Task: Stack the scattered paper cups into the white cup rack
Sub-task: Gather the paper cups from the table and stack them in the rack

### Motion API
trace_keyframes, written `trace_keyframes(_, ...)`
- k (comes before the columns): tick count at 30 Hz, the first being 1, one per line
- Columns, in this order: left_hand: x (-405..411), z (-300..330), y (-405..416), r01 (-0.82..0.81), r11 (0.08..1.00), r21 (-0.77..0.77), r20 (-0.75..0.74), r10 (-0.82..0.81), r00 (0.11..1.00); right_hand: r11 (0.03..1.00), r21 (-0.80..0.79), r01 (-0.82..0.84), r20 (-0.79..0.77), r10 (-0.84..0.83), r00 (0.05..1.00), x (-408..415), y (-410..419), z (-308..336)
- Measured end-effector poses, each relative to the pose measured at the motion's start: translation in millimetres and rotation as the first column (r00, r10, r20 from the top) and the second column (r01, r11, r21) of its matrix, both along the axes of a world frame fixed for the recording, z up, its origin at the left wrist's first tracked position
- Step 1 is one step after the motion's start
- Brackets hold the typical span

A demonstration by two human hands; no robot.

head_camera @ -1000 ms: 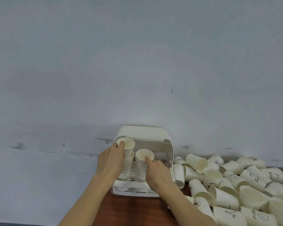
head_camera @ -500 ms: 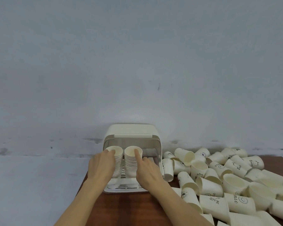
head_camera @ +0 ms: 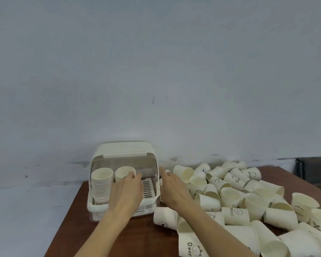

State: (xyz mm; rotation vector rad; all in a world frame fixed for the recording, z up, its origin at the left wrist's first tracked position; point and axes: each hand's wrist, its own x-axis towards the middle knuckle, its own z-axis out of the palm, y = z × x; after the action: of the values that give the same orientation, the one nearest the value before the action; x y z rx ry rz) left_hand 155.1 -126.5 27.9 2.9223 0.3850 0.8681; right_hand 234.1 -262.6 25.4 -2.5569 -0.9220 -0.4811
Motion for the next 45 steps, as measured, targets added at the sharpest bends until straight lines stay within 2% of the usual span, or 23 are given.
trace_keyframes(21, 30, -11, -87, 0.167, 0.986, 0.014, -0.110, -0.164, 0.980, 0.979, -0.048, 0.200, -0.018, -0.201, 0.979, 26, -104, 4)
trace_keyframes(30, 39, -20, -101, 0.204, 0.977, 0.066, -0.139, -0.194, 0.971, 0.964, -0.069, 0.258, -0.039, -0.261, 0.965, 38, -135, -4)
trace_keyframes(42, 60, -43, -111, 0.230, 0.973, 0.008, -0.206, -0.224, 0.953, 0.935, -0.161, 0.316, -0.118, -0.336, 0.934, 50, -161, -27)
trace_keyframes(45, 64, -47, -111, 0.238, 0.971, 0.013, -0.208, -0.230, 0.951, 0.896, -0.165, 0.413, -0.091, -0.430, 0.898, 53, -173, -29)
